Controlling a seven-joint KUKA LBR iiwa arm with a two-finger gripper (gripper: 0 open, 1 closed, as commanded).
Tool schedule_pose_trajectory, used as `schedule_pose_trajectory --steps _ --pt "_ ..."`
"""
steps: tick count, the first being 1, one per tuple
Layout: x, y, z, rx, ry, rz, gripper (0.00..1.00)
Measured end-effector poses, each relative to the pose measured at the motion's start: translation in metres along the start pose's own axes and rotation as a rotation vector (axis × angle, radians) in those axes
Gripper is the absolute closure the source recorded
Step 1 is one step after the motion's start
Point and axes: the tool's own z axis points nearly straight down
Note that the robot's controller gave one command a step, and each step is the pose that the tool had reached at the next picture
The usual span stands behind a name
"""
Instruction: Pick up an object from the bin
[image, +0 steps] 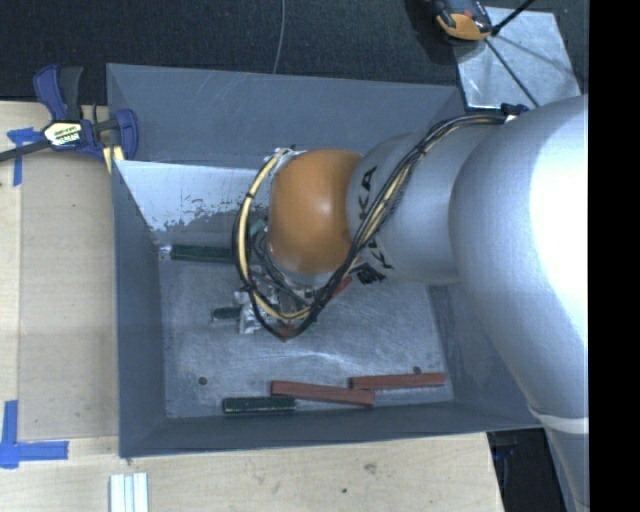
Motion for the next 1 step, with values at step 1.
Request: schedule_pose_trajectory --steps 1 --pt "0.0005 0.0069 -0.1645 0.005 0.018 -0.017 1.00"
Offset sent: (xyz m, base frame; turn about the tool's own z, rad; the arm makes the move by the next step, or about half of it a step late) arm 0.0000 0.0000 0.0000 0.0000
